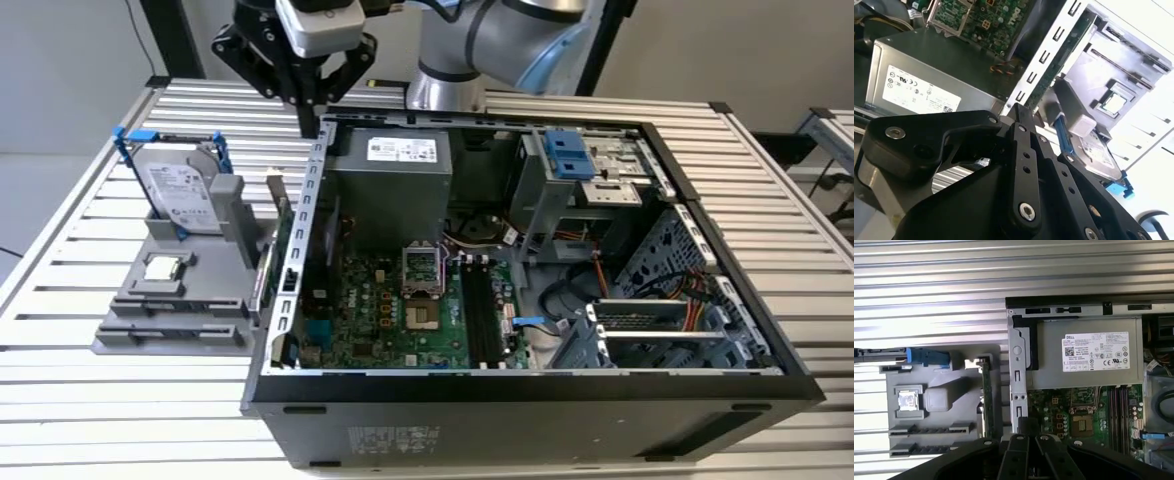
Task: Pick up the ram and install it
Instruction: 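Reach for the ram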
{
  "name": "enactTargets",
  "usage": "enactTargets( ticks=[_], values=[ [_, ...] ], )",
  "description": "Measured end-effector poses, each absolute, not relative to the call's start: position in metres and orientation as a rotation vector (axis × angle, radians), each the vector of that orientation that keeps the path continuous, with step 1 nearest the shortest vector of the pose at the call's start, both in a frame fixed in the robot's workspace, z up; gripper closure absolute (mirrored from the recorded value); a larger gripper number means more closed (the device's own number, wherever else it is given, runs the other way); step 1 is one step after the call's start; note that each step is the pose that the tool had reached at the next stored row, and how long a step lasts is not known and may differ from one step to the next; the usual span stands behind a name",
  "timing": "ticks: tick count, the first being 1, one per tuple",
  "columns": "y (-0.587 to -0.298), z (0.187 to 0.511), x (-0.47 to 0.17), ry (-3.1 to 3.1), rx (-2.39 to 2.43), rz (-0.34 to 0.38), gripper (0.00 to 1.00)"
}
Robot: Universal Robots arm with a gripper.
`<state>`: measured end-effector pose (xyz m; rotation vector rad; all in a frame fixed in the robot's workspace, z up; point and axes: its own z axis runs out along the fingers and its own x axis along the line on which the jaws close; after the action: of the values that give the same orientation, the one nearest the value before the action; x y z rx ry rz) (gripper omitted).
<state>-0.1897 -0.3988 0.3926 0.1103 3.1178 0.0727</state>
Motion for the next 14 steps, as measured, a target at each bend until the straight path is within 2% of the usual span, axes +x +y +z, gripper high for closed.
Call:
enactTargets(
  ticks=[14],
  values=[
    [-0.399, 0.393, -0.223, 3.118, 0.111, 0.073, 1.00]
  ],
)
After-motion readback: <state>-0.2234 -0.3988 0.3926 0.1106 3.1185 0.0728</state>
